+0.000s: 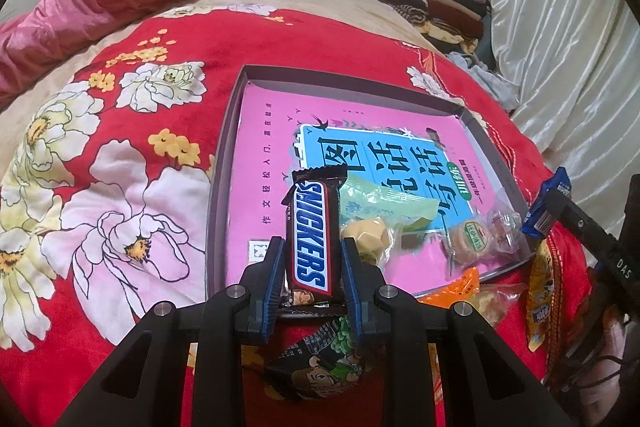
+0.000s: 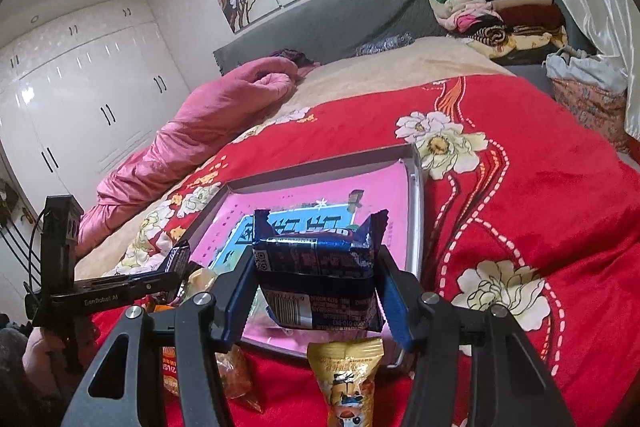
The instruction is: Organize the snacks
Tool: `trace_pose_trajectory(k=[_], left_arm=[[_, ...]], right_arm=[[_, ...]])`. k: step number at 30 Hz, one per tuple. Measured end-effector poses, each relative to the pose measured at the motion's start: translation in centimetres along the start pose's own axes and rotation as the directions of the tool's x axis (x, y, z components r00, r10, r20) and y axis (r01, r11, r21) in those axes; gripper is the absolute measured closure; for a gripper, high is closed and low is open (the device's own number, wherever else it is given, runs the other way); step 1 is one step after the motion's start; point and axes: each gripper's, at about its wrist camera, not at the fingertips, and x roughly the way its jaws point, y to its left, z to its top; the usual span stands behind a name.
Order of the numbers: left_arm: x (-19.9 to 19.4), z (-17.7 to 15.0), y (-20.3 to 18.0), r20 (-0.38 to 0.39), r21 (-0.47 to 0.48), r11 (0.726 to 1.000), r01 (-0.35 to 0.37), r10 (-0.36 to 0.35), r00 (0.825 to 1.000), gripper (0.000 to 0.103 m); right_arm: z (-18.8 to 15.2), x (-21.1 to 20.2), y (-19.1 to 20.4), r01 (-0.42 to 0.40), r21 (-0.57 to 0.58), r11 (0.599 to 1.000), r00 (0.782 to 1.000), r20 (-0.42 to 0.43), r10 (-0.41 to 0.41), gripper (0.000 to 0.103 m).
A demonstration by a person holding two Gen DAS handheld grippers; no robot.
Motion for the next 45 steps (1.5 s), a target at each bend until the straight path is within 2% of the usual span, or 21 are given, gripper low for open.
trace_pose_trajectory(k=[11,25,36,45], left_arm=[[0.0,0.0,0.0,-0.001,0.0,1.0,0.0,0.0,1.0,0.074],[0.1,-0.1,0.1,-0.001,-0.009,1.0,0.008,-0.008,1.0,0.074],[0.1,-0.2,0.2,-0.006,-0.007,1.0,0.0,0.0,1.0,0.074],[0.1,-0.2,0.3,-0.009,-0.009,1.0,0.0,0.0,1.0,0.074]], right_arm=[[-0.6,1.0,0.5,-0.022,-0.01,1.0,0.998,-0.057,0.022,0.046],[-1.0,1.8,0.4,0.039,-0.038,0.999,0.994,-0.104,-0.042,0.046],[-1.4,2.2,1.3,0.094,-0.12,0.988,0.986,-0.128,-0.109,0.045],[-1.5,2.3,1.6,0.067,-0.122,0.99,0.987,-0.137,-0.084,0.045]])
